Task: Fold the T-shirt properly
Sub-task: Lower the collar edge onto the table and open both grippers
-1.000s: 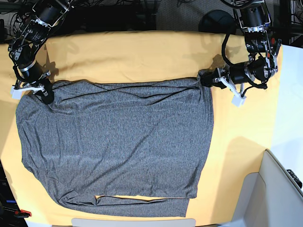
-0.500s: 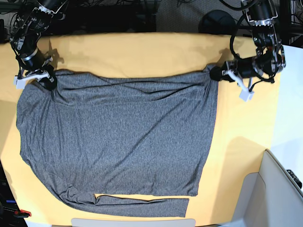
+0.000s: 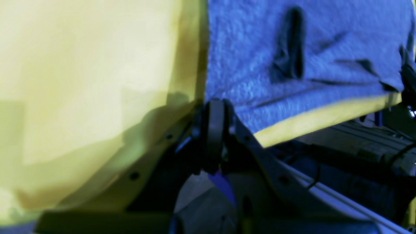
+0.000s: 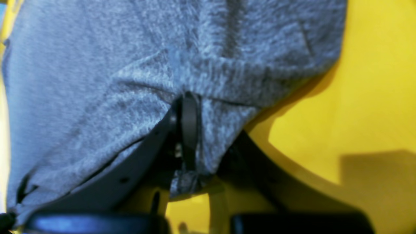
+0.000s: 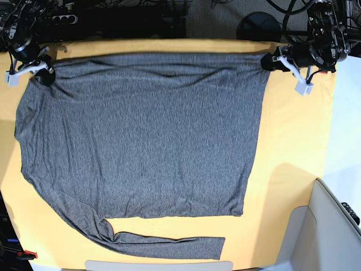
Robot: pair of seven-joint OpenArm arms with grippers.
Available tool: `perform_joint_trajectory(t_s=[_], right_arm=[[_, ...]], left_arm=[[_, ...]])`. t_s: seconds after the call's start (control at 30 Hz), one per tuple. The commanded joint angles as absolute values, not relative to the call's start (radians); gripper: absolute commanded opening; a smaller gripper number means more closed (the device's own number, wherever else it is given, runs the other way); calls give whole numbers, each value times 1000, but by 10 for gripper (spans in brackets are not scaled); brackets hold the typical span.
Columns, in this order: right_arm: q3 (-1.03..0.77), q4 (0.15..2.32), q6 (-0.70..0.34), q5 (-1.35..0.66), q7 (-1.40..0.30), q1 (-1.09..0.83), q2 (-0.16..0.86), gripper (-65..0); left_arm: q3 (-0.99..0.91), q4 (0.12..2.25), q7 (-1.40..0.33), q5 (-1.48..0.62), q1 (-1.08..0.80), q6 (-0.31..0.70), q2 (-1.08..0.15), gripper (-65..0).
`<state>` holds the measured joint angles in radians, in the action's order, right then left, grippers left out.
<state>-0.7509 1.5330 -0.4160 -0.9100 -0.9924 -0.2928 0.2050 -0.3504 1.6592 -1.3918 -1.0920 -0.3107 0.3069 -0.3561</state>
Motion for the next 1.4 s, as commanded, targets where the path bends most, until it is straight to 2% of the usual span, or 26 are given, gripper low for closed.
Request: perform_joint_trajectory(t_s=[0.0,0.17,0.4,0.73,0.87,1.07,1.27,1.37], right_arm=[[-757,1550,-386,-826,-1038,-323,219,-650],[-757,1652,-386,-826,-1038,-395,219,-650],[-773,1681,-386,-826,-1038,-483,225,-650],[-796,1709,-392,-826,-1038,-496,220,-650],[-791,1791,-390,-826,-1038,-447,216,-650],[-739,1794,-386,-820,-1038,-311,217,-650],[-653,1687,-386,-820,-1038,-160,223,-650],[-604,1592,-386,-819,-1038,-81,223,-650]], left_arm=[[-366,1690,-1396,-1106,-314,308,-372,-645],[-369,1724,-1396,-1106,-363,308,-372,-645],[-371,1778,-1396,-1107,-437,308,-369,-645],[-371,1782,-1396,-1152,-458,308,-371,-645],[-367,1782,-1396,-1179,-424,308,-372,-645],[-360,1779,-1396,-1178,-309,308,-372,-645],[-331,1759,-1396,-1176,-183,308,-372,-645],[-302,1681,-1396,-1175,-131,306,-372,-645]])
